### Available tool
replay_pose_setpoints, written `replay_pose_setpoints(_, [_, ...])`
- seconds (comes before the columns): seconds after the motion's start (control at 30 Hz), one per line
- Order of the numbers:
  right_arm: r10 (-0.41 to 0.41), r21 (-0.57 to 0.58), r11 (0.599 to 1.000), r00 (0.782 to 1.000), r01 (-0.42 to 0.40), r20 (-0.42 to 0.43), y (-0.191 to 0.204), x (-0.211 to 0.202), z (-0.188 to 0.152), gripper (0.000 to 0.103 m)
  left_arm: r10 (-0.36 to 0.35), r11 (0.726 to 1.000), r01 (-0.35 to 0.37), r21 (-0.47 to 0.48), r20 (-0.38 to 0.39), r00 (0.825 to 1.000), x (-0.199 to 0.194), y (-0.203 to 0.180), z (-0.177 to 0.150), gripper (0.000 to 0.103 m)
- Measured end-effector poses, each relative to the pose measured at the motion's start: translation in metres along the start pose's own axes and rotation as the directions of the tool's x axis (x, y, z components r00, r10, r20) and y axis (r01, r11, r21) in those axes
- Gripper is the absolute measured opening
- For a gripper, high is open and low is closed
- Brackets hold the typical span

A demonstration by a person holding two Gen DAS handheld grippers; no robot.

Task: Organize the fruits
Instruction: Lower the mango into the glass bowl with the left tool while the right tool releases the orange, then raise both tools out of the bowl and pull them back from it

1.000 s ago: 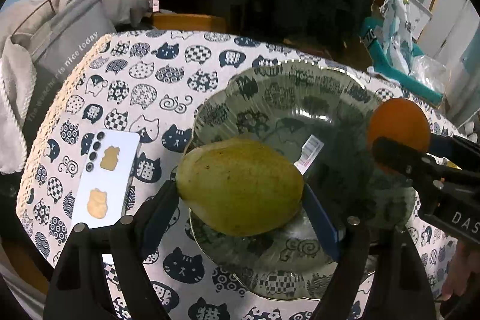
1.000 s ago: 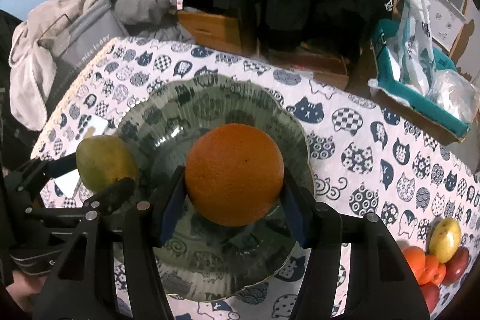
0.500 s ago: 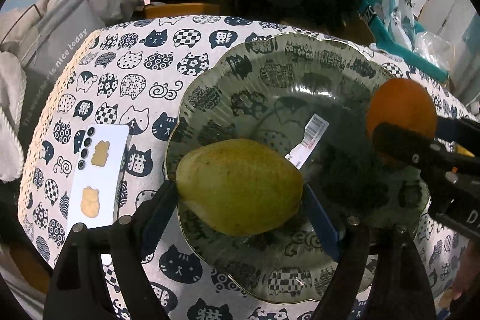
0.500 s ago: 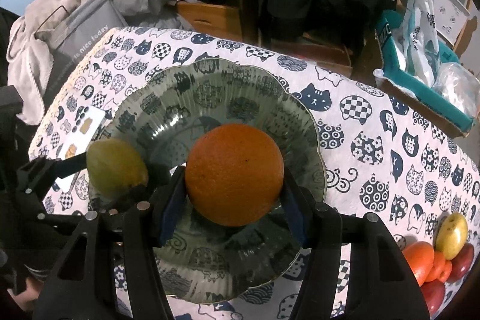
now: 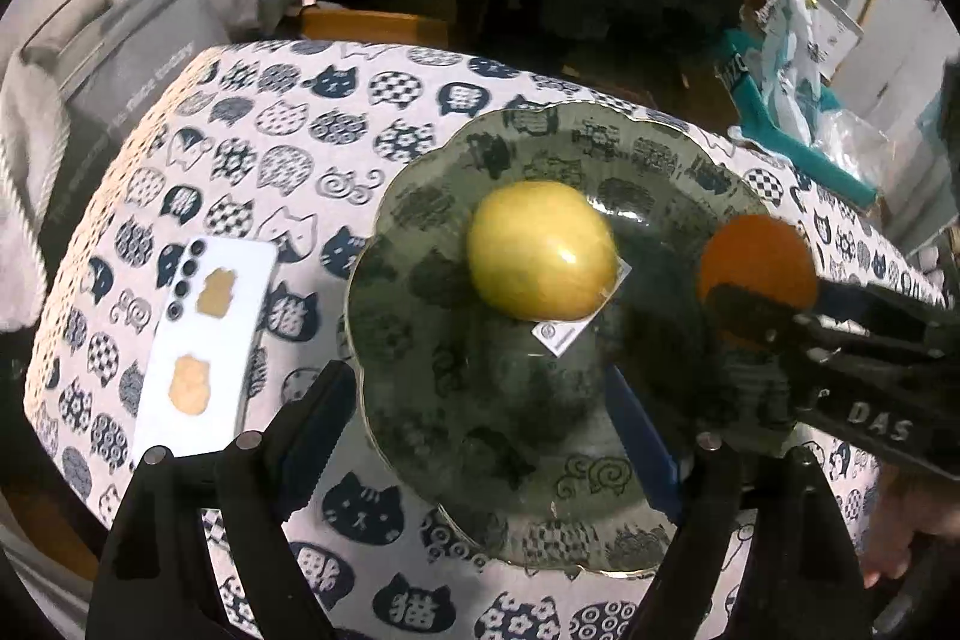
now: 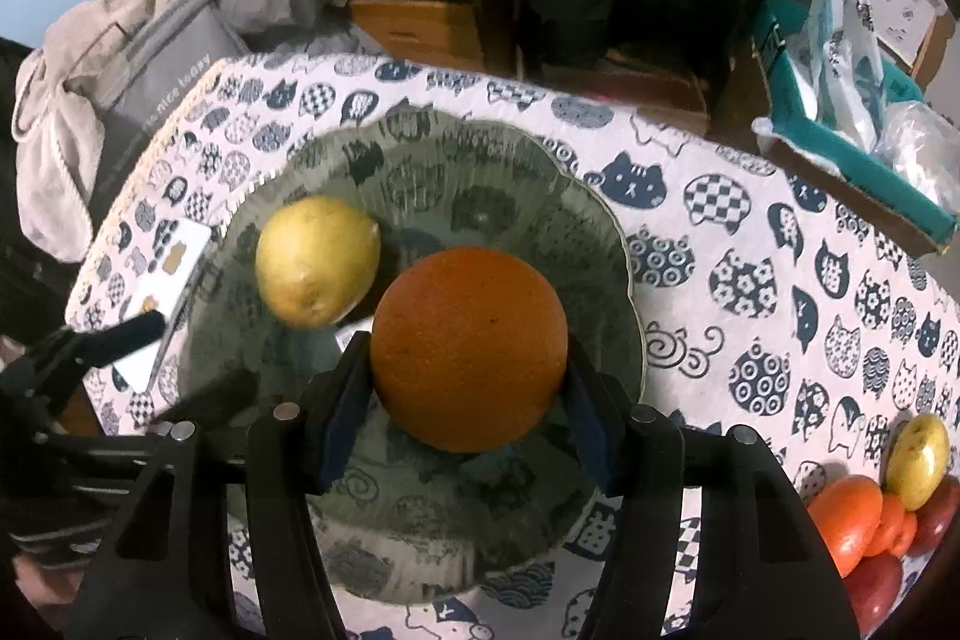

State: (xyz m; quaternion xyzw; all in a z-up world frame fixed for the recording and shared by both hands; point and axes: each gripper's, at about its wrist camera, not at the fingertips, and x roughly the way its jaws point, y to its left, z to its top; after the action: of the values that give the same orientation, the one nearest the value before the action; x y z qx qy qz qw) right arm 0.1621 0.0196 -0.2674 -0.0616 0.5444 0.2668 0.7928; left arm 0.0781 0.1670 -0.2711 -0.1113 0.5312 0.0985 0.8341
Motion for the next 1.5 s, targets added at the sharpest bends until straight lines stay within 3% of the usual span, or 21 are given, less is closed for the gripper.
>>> replay_pose_setpoints(0.4, [-0.015, -0.021, 1.0, 0.997, 0.014, -0.077, 0.009, 0.019, -0.002, 0.063, -0.002, 0.997, 0.0, -0.071, -0.016, 1.0, -0.011, 0.024, -0.008, 0.086])
replay_pose_setpoints(0.5, [-0.006, -0.024, 1.0, 0.999, 0.005, -0.054, 0.012, 0.013, 0.001, 0.068, -0.003, 0.998, 0.001, -0.069, -0.019, 1.0, -0.014, 0.024, -0.008, 0.086])
replay_pose_setpoints(0.7, [0.019, -0.012, 1.0, 1.0, -0.018, 0.014, 0.014, -0.015, 0.01, 0.068, -0.021, 0.998, 0.022, -0.067, 0.006, 1.0, -0.03, 0.02, -0.007, 0.086])
replay_pose_setpoints(0.87, [-0.009, -0.018, 1.0, 0.996, 0.011, 0.093, 0.015, -0.05, 0.016, 0.07, -0.038, 0.998, 0.04, -0.055, 0.047, 0.998, -0.052, 0.011, -0.003, 0.086])
replay_pose_setpoints(1.23, [-0.135, -0.018, 0.989, 0.95, 0.146, 0.282, 0.016, -0.138, 0.011, 0.078, -0.041, 0.999, 0.041, 0.003, 0.198, 0.979, -0.12, -0.013, 0.008, 0.089])
replay_pose_setpoints(1.5, [-0.173, 0.025, 0.984, 0.905, 0.177, 0.389, 0.011, -0.2, -0.003, 0.084, -0.059, 0.998, 0.051, 0.037, 0.264, 0.963, -0.153, -0.029, 0.008, 0.09])
